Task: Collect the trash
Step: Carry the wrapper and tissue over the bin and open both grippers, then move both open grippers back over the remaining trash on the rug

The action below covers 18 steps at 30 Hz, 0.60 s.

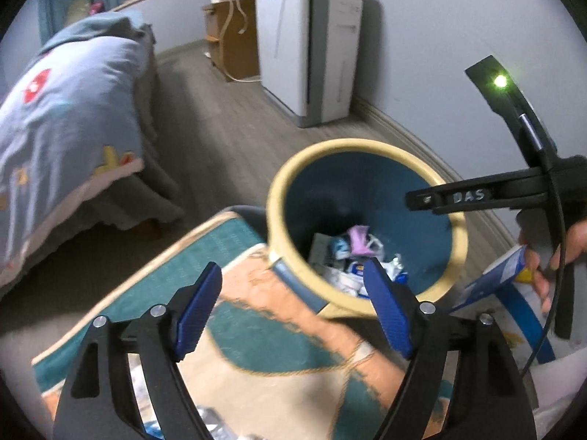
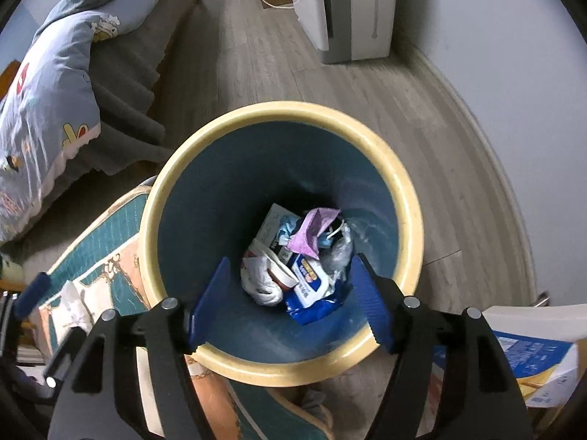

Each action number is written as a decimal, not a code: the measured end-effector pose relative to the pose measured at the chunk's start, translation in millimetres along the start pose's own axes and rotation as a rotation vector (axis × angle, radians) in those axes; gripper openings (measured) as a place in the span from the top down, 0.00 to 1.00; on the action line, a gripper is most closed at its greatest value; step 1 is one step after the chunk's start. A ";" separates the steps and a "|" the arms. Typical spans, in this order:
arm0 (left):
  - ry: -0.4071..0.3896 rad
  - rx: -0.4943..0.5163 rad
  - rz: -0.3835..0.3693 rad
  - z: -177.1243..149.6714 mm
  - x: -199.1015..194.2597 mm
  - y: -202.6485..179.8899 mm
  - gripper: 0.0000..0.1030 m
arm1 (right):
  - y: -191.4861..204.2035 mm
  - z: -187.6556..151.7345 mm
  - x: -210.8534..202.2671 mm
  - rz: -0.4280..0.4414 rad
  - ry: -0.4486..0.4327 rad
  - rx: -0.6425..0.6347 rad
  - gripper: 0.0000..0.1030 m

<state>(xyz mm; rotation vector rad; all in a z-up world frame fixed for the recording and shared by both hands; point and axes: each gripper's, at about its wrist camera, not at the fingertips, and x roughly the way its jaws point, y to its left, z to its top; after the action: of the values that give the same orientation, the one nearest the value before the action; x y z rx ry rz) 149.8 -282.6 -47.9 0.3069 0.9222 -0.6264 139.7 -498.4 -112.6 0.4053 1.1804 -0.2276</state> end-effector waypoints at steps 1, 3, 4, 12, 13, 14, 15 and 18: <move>-0.003 -0.006 0.011 -2.2 -4.8 3.1 0.21 | 0.6 -0.1 -2.7 0.004 -0.004 -0.004 0.34; -0.013 -0.026 0.033 -8.0 -17.0 10.5 0.19 | 4.8 -1.3 -10.5 0.016 -0.012 -0.017 0.33; -0.015 -0.037 0.042 -10.2 -22.5 15.0 0.19 | 8.9 -2.2 -15.4 0.014 -0.016 -0.036 0.32; -0.026 -0.100 0.097 -43.8 -87.7 56.9 0.18 | 43.3 -17.6 -52.8 0.017 -0.054 -0.172 0.28; -0.026 -0.112 0.106 -49.5 -96.6 62.7 0.18 | 48.7 -20.3 -58.7 0.013 -0.062 -0.189 0.28; -0.027 -0.125 0.115 -54.5 -105.0 68.7 0.18 | 56.2 -24.6 -65.1 0.015 -0.071 -0.211 0.28; -0.027 -0.141 0.126 -61.5 -115.3 76.4 0.16 | 62.5 -28.1 -70.3 0.022 -0.074 -0.230 0.28; -0.033 -0.168 0.171 -84.3 -143.7 97.0 0.14 | 81.5 -39.2 -83.9 0.037 -0.087 -0.275 0.28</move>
<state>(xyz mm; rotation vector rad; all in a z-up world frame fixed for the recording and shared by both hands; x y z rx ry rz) 92.0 -111.4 19.1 0.2218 0.9005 -0.3928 106.5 -411.2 -31.9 0.1744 1.0991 -0.0484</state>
